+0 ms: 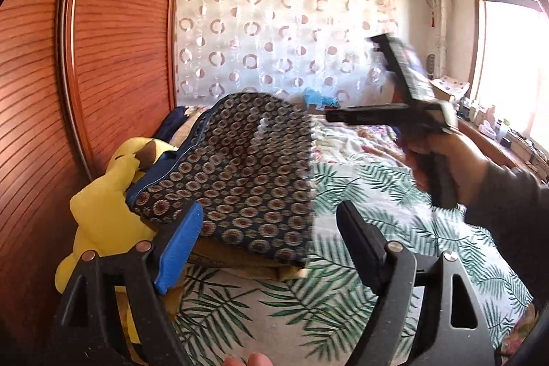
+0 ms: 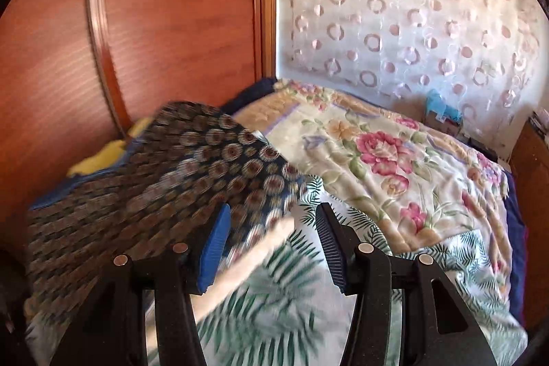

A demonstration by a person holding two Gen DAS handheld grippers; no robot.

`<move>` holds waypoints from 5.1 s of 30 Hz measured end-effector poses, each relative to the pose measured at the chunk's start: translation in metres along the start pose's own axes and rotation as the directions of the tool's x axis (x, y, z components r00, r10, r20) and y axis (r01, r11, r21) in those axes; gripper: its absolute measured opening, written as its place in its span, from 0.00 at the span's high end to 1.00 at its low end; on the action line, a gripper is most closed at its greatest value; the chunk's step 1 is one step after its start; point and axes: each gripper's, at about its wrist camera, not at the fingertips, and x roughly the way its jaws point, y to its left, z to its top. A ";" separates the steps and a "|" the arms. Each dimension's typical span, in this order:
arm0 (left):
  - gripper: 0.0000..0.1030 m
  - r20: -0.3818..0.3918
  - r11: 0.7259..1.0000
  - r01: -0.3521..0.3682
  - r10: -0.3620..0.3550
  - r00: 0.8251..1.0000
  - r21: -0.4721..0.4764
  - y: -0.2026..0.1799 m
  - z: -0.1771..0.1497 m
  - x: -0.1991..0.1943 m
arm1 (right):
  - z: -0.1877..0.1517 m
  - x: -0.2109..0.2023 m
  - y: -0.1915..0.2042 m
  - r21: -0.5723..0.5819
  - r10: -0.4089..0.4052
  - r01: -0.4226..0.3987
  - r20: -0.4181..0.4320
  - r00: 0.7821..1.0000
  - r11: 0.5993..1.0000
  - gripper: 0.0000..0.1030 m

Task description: Fold small clothes

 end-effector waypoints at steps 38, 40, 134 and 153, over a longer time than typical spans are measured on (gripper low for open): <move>0.14 0.043 0.968 0.176 -0.187 0.981 0.181 -0.162 0.003 -0.092 | -0.213 -0.362 0.070 0.257 -0.261 0.220 0.140 0.955 0.941 0.20; 0.14 0.054 0.969 0.161 -0.174 0.983 0.187 -0.168 0.006 -0.098 | -0.213 -0.372 0.073 0.268 -0.270 0.223 0.154 0.950 0.937 0.20; 0.14 0.154 0.990 0.078 -0.096 0.983 0.119 -0.154 0.019 -0.158 | -0.225 -0.431 0.123 0.269 -0.353 0.278 0.290 0.889 0.922 0.20; 0.14 0.162 0.990 0.079 -0.097 0.982 0.116 -0.150 0.020 -0.159 | -0.224 -0.432 0.122 0.269 -0.353 0.278 0.292 0.889 0.922 0.20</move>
